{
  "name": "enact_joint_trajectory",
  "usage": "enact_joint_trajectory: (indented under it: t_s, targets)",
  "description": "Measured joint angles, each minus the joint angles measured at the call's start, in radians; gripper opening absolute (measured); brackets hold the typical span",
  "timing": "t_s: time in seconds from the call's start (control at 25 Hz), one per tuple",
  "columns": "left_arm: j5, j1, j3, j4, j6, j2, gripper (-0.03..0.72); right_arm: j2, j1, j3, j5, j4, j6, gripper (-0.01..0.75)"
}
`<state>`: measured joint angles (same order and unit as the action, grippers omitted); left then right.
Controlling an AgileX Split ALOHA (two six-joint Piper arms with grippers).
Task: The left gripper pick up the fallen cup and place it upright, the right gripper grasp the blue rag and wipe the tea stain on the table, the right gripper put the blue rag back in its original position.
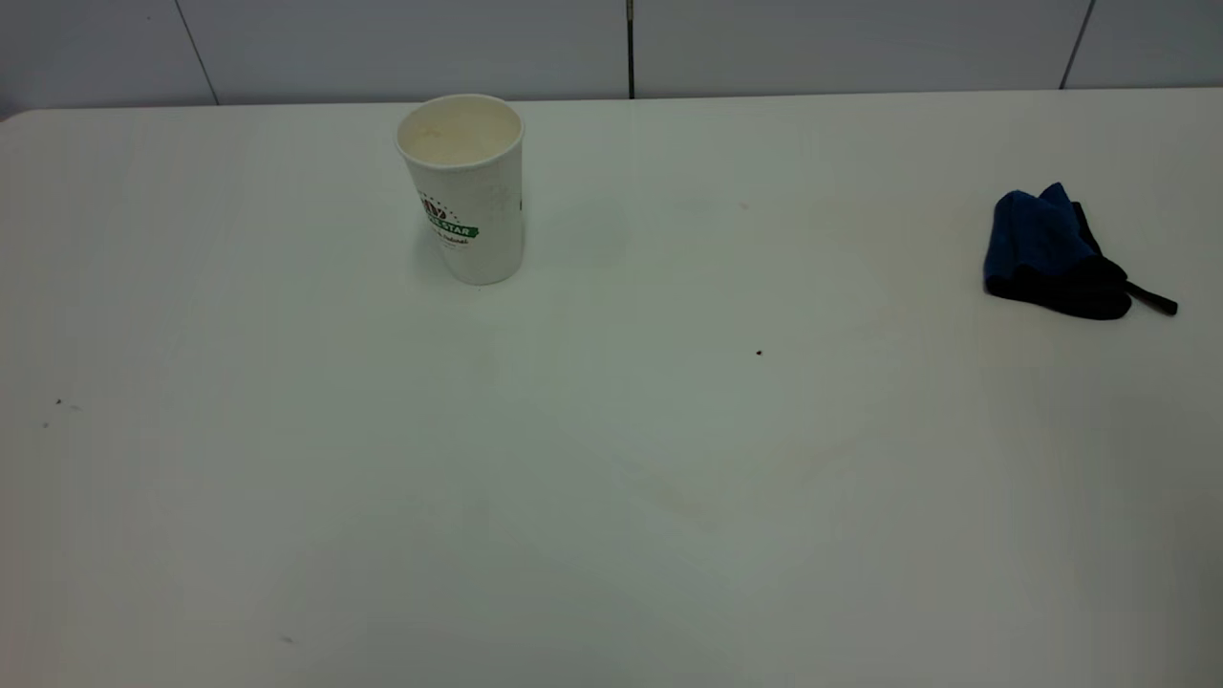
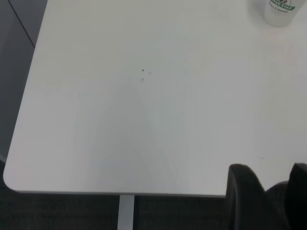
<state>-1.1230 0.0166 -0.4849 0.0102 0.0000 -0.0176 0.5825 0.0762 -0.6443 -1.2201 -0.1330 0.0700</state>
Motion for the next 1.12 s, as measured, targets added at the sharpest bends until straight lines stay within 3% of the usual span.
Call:
enact_joint_trajectory:
  t_s: [0.16,0.56,1.12]
  targets:
    - [0.000,0.000,0.000,0.000,0.000,0.000,0.240,-0.207,0.000,0.119,0.067,-0.001,0.000,0.545]
    - [0.000,0.000,0.000,0.000,0.000,0.000,0.240,-0.523,0.000,0.154,0.123,0.057,0.010,0.545]
    - [0.000,0.000,0.000,0.000,0.000,0.000,0.240,-0.599,0.000,0.175,0.106,0.059,0.010,0.545]
